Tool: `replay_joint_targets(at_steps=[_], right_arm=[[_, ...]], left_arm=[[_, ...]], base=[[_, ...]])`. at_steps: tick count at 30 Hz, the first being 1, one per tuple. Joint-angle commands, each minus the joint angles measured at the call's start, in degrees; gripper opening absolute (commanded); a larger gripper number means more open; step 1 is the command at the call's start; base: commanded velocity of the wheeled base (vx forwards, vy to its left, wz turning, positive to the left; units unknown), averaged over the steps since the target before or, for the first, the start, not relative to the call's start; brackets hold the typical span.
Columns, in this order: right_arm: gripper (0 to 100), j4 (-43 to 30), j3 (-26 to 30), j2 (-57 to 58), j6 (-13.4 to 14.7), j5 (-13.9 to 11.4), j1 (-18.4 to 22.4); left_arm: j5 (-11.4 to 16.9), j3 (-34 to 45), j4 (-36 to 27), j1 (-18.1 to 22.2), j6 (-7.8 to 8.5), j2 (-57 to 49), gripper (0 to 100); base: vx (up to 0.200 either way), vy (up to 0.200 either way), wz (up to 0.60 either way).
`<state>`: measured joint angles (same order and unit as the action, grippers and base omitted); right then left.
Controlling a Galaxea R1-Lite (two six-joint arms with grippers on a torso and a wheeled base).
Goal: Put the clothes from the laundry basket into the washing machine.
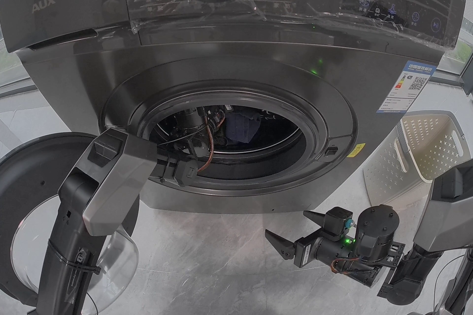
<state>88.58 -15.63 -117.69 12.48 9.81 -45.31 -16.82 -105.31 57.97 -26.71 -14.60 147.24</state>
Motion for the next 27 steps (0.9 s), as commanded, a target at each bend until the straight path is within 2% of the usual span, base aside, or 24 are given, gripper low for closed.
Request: replay_joint_targets(at_steps=[1, 2, 3, 9, 10, 13, 15, 18, 21, 24, 25, 26, 27], right_arm=[[100, 0.02, 0.07, -0.09, 0.0, 0.03, -0.04], [100, 0.02, -0.02, -0.17, 0.0, 0.03, -0.04], [100, 0.02, -0.02, -0.17, 0.0, -0.06, -0.13], [100, 0.02, 0.07, -0.17, 0.0, -0.06, -0.13], [100, 0.02, 0.07, -0.17, 0.0, -0.06, -0.13], [100, 0.02, 0.25, -0.17, 0.0, -0.06, -0.13], [100, 0.02, 0.34, -0.09, 0.0, -0.06, -0.13], [100, 0.02, 0.51, -0.09, 0.0, -0.06, -0.21], [100, 0.02, 1.13, 0.0, 0.0, 0.03, -0.83], [100, 0.02, 4.55, 0.71, -0.09, -0.06, -3.2], [100, 0.02, 4.55, 0.71, -0.09, -0.06, -3.2], [100, 0.02, 5.61, 1.23, 0.0, -0.06, -4.79], [100, 0.02, 5.7, 1.32, 0.0, -0.06, -4.87]], left_arm=[[-0.05, -0.51, 0.13, 0.17, 0.1, 0.77, 0], [-0.05, 0.29, 0.31, 0.08, 0.19, 0.68, 0], [-0.05, 0.64, 0.31, -0.1, 0.19, 0.59, 100], [-0.05, 5.47, 0.39, -1.5, 0.28, -0.28, 100], [0.04, 6.96, 0.66, -1.68, 0.81, -0.46, 100], [0.56, 12.41, 3.73, -2.47, 5.02, -1.52, 100], [0.74, 15.14, 5.49, -3.0, 6.43, -2.13, 100], [0.83, 21.29, 7.6, -4.32, 7.4, -4.86, 100], [1.53, 30.08, 10.15, -6.16, 9.07, -8.9, 100], [3.38, 38.78, 14.63, -8.53, 11.44, -12.24, 100], [3.38, 38.78, 14.63, -8.53, 11.44, -12.24, 100], [4.17, 44.58, 17.8, -10.56, 12.32, -14.52, 100], [4.25, 45.46, 18.15, -10.82, 12.41, -14.96, 100]], base=[[0.0, 0.0, 0.0], [0.0, 0.0, 0.0], [0.0, 0.0, 0.0], [0.0, 0.0, 0.0], [0.0, 0.0, 0.0], [0.0, 0.0, 0.0], [0.0, 0.0, 0.0], [0.0, 0.0, 0.0], [0.0, 0.0, 0.0], [0.0, 0.0, 0.0], [0.0, 0.0, 0.0], [0.0, 0.0, 0.0], [0.0, 0.0, 0.0]])
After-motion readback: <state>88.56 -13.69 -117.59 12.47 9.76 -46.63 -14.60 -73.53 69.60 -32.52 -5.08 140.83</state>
